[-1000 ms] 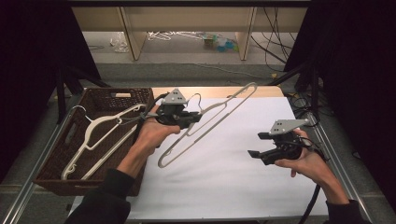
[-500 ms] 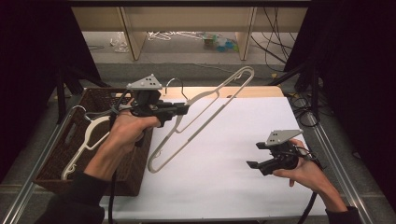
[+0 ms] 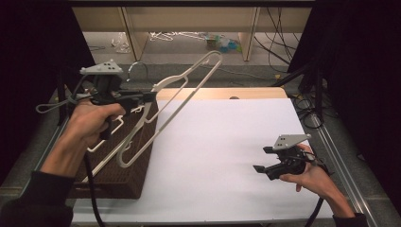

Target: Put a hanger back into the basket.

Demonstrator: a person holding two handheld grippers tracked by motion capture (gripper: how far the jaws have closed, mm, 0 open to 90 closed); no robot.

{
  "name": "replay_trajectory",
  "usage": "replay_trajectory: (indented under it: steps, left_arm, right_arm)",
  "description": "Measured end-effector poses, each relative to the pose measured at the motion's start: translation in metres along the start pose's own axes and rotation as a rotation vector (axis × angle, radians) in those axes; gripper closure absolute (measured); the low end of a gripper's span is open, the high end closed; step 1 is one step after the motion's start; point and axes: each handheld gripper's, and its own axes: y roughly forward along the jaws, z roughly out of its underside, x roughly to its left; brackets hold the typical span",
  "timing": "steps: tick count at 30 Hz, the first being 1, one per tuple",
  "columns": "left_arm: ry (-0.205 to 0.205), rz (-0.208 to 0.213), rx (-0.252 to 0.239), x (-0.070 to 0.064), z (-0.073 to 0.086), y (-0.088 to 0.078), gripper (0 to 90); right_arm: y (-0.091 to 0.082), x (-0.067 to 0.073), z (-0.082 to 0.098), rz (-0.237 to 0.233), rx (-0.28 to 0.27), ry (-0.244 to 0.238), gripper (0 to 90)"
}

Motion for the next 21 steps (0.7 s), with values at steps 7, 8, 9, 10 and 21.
replay_trajectory:
  steps: [7,8,9,10,21]
  left_arm:
    - [0.000,-0.074,0.012,0.029,0.005,-0.028,85.6]
    - [-0.001,-0.082,0.014,0.032,0.006,-0.031,85.6]
    - [0.001,-0.097,0.017,0.037,0.008,-0.034,85.7]
    - [0.002,-0.116,0.023,0.042,0.010,-0.037,85.6]
    - [0.008,-0.194,0.080,0.079,0.047,-0.054,85.6]
  right_arm:
    - [0.001,0.003,0.007,-0.002,-0.021,0.024,21.7]
    - [0.001,0.003,0.008,0.002,-0.019,0.037,21.5]
    - [0.001,0.003,0.009,-0.001,-0.025,0.033,21.5]
    - [0.001,0.003,0.010,-0.008,-0.026,0.040,21.5]
    - [0.004,0.010,0.021,-0.018,-0.033,0.047,21.2]
